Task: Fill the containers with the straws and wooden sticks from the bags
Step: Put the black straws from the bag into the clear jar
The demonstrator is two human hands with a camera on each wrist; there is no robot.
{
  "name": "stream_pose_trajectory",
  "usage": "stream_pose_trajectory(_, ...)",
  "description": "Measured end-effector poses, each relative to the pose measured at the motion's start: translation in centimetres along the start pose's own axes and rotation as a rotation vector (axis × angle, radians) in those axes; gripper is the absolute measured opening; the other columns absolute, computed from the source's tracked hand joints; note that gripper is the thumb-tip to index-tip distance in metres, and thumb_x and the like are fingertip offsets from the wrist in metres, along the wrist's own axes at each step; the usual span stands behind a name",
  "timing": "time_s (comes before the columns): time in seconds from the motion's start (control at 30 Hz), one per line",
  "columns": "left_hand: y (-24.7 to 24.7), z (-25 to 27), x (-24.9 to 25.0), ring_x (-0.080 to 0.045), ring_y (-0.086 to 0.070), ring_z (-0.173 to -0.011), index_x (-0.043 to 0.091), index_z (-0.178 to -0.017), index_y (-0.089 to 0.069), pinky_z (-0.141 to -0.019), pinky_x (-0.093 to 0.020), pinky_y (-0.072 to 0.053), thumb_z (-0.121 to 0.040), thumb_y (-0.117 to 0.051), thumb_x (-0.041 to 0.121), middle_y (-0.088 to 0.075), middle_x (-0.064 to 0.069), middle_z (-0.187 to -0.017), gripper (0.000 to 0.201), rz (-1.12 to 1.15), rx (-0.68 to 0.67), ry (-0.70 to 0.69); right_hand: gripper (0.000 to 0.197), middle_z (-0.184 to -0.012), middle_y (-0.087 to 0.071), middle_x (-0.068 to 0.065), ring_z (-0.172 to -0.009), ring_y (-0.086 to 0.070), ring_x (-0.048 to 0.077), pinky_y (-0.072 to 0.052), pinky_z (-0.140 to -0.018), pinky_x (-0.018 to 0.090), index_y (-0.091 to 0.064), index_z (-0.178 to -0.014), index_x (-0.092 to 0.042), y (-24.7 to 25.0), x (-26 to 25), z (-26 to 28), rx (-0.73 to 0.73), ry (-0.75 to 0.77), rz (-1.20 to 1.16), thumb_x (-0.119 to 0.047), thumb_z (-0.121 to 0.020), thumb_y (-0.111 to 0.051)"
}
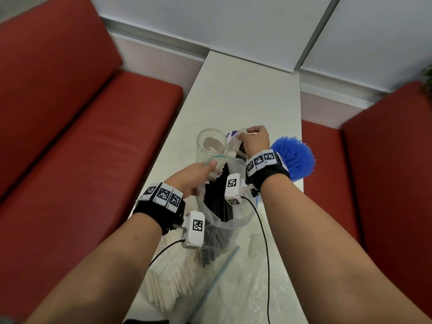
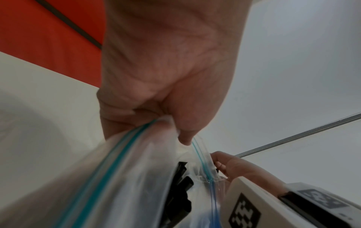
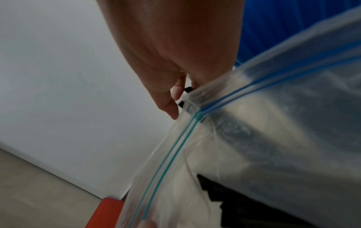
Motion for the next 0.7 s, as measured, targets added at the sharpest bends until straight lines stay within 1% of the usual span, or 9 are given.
stream_pose_trajectory(0.07,-0.1,0.4,-0.1,-0.007,-0.058,-0.042,0.019,-0.107,-0.065,-0.041,-0.018,-0.041,-0.098,-0.041,0.056,-0.069,-0.002,-0.106,0.045,-0.017,-0.001,-0.009,0.024,-0.09,-0.063,-0.001,-0.073,-0.061,0.015,-0.044,-0.049,0.015,-0.061,-0.106,-0.015,0.1,-0.3,0.6,-0.028,0.011,0.009,-0.004,-0.085,-0.068)
stream_pose_trajectory(0.13,-0.2,0.9,-0.2,-0.008,-0.052,-0.038,0.018,-0.109,-0.064,-0.043,-0.019,-0.041,-0.098,-0.041,0.056,-0.069,-0.001,-0.107,0.046,-0.039,0.006,-0.021,0.029,-0.105,-0.07,0.009,-0.091,-0.067,0.023,-0.056,-0.074,0.025,-0.067,-0.114,-0.009,0.1,-0.6,1.3,-0.105,0.01,0.046,0.0,-0.086,-0.065)
stream_pose_trajectory(0.2,-0.3,1.4,-0.2,-0.009,-0.046,-0.036,0.016,-0.113,-0.062,-0.047,-0.022,-0.043,-0.098,-0.041,0.055,-0.067,-0.002,-0.111,0.047,-0.06,0.02,-0.041,0.038,-0.121,-0.069,0.014,-0.109,-0.064,0.027,-0.051,-0.089,0.03,-0.066,-0.125,-0.005,0.4,-1.0,2.1,-0.156,0.019,0.117,0.002,-0.087,-0.065)
stream_pose_trajectory(0.3,-0.4,2.2,-0.1,-0.008,-0.048,-0.034,0.015,-0.119,-0.06,-0.046,-0.021,-0.044,-0.1,-0.04,0.05,-0.064,-0.005,-0.115,0.044,-0.069,0.044,-0.07,0.043,-0.122,-0.066,0.01,-0.111,-0.063,0.024,-0.047,-0.088,0.027,-0.063,-0.132,-0.008,1.8,-2.4,3.8,-0.11,0.128,0.128,-0.001,-0.089,-0.06)
stream_pose_trajectory(0.37,-0.4,2.7,-0.1,-0.005,-0.049,-0.033,0.016,-0.123,-0.058,-0.043,-0.018,-0.043,-0.101,-0.041,0.045,-0.063,-0.006,-0.117,0.039,-0.08,0.053,-0.078,0.032,-0.105,-0.07,0.01,-0.091,-0.067,0.024,-0.055,-0.077,0.033,-0.067,-0.116,-0.011,3.1,-3.6,5.6,-0.04,0.205,0.017,0.0,-0.09,-0.052)
stream_pose_trajectory(0.43,-0.7,3.2,-0.2,-0.004,-0.051,-0.033,0.019,-0.124,-0.057,-0.042,-0.017,-0.044,-0.101,-0.042,0.042,-0.063,-0.005,-0.116,0.036,-0.077,0.053,-0.092,0.024,-0.081,-0.066,0.014,-0.067,-0.064,0.026,-0.056,-0.063,0.035,-0.063,-0.094,-0.01,3.0,-3.1,7.6,-0.146,0.19,-0.065,0.006,-0.09,-0.045)
stream_pose_trajectory(0.47,-0.8,3.4,-0.2,-0.004,-0.055,-0.038,0.02,-0.124,-0.058,-0.045,-0.018,-0.046,-0.101,-0.042,0.042,-0.063,-0.005,-0.114,0.035,-0.069,0.055,-0.103,0.022,-0.076,-0.064,0.015,-0.065,-0.063,0.027,-0.058,-0.064,0.037,-0.06,-0.09,-0.008,2.3,-2.3,8.7,-0.259,0.153,-0.016,0.007,-0.093,-0.044)
stream_pose_trajectory(0.6,-0.3,4.1,-0.2,-0.027,-0.063,-0.079,0.016,-0.117,-0.061,-0.07,-0.035,-0.052,-0.103,-0.035,0.042,-0.068,-0.013,-0.108,0.039,0.045,0.205,-0.167,0.016,-0.094,-0.068,0.022,-0.081,-0.069,0.035,-0.058,-0.09,0.051,-0.06,-0.094,-0.002,0.5,4.3,13.0,-0.628,-0.101,0.548,-0.005,-0.101,-0.046)
stream_pose_trajectory(0.7,-0.2,4.4,-0.5,-0.029,-0.063,-0.081,0.016,-0.109,-0.062,-0.071,-0.036,-0.049,-0.103,-0.033,0.042,-0.072,-0.014,-0.102,0.039,0.116,0.262,-0.172,0.033,-0.117,-0.067,0.019,-0.107,-0.066,0.035,-0.051,-0.085,0.035,-0.053,-0.124,0.0,0.1,6.1,14.7,-0.554,0.044,0.735,-0.017,-0.097,-0.06)
Point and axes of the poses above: each hand's wrist, its own z-axis away from the middle knuckle, its own y-axis out of the back of the hand, x = y × z, the point moved 7 cm from there along -z, towards the middle knuckle
